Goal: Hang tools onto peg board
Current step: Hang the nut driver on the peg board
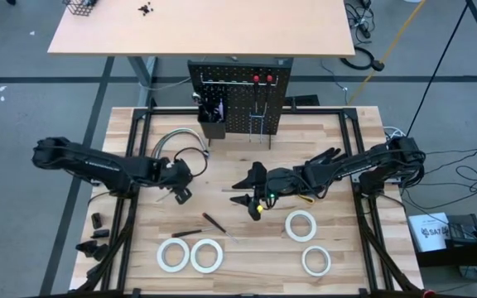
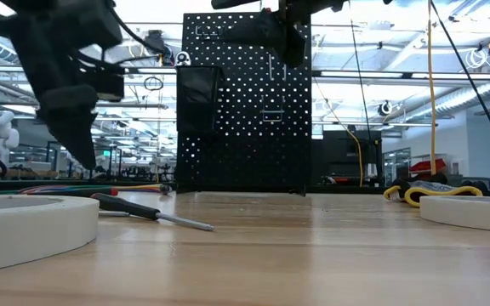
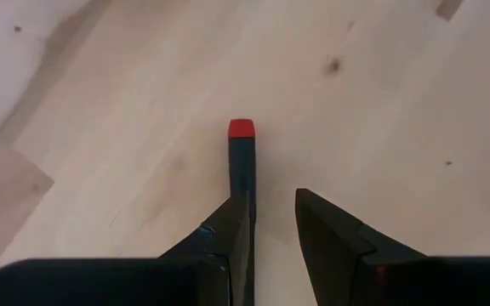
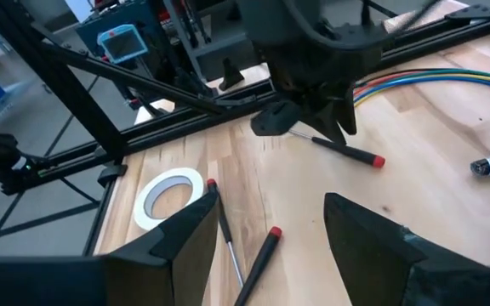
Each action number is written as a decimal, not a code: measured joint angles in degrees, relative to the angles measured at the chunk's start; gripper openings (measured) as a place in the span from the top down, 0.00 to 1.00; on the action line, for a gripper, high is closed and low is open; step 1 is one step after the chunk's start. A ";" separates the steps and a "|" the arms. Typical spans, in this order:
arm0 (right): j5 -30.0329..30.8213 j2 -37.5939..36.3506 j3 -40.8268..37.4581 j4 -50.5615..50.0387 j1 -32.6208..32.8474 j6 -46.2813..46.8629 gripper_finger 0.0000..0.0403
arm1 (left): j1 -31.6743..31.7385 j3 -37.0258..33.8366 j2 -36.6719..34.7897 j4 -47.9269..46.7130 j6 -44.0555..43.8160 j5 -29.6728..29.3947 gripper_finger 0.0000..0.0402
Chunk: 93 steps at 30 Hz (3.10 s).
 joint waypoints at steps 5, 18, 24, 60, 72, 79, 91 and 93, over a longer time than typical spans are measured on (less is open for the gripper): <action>0.00 -0.02 0.00 -0.16 -0.01 -0.80 0.48 | 4.78 0.00 3.22 4.59 6.09 5.59 0.75; -1.67 -0.02 0.02 -6.02 -0.06 -0.58 0.48 | 13.50 0.17 13.67 9.87 14.34 11.36 0.75; -1.78 -0.04 0.02 -6.39 -0.06 -0.80 0.48 | 15.20 0.63 18.01 10.26 15.94 13.91 0.75; -1.22 -0.09 0.01 -9.86 -1.63 -2.49 0.48 | 12.66 -0.07 -17.00 16.23 12.06 15.86 0.91; -1.22 -1.48 0.01 -12.23 -2.63 -2.23 0.48 | 12.65 2.39 -24.29 42.87 10.72 15.04 0.91; 6.00 -7.23 0.00 -21.07 -3.71 -4.30 0.48 | 11.99 16.50 -17.40 44.55 14.32 12.79 0.91; 8.01 -16.31 -0.04 -40.40 -6.09 -5.18 0.48 | 9.94 40.23 2.74 37.17 27.20 7.48 0.91; 8.81 -18.67 -0.98 -41.33 -6.09 -5.25 0.48 | 9.93 41.81 5.29 37.87 27.95 7.12 0.91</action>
